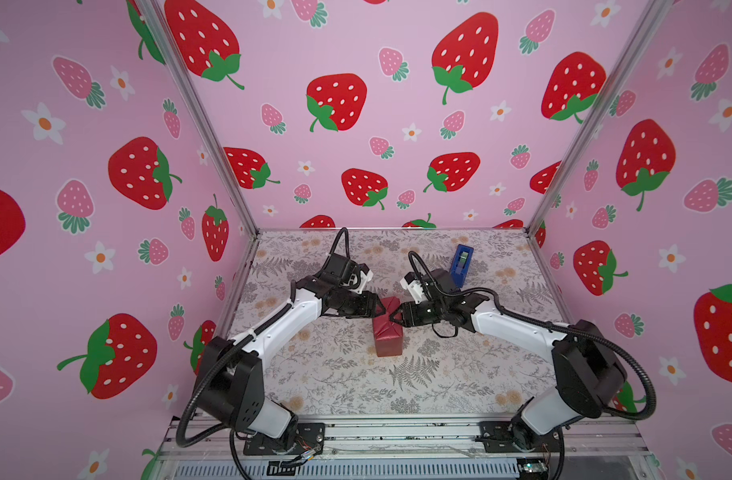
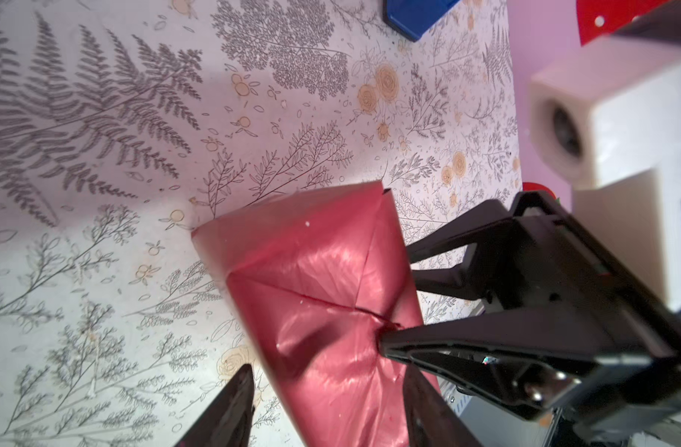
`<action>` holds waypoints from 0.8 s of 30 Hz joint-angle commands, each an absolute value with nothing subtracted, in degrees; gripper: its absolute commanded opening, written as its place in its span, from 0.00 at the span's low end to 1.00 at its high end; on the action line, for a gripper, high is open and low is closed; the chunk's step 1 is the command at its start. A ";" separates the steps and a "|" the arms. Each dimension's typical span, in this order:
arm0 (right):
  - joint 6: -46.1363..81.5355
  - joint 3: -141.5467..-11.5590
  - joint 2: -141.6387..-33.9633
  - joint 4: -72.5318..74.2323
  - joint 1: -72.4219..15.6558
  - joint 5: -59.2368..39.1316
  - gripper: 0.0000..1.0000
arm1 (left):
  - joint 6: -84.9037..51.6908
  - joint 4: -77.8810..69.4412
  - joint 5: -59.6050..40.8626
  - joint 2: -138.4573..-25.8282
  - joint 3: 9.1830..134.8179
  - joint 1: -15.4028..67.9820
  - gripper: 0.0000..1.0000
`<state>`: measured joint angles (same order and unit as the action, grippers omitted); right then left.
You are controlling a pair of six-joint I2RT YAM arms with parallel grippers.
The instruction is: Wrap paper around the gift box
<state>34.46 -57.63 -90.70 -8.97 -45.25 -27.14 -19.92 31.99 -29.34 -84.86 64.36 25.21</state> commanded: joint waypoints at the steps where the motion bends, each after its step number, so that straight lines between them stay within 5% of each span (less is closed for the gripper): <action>1: 32.57 -53.83 -92.40 -20.31 -48.13 -28.74 0.47 | -25.51 29.86 -25.89 -79.59 59.97 24.70 0.63; 14: 48.65 -47.16 -87.78 -11.55 -52.03 -23.65 0.47 | -37.23 22.35 -26.72 -71.22 44.51 26.88 0.55; 24: 52.48 -45.92 -84.07 -9.43 -54.20 -22.19 0.48 | -31.87 23.86 -26.16 -74.96 49.41 28.29 0.42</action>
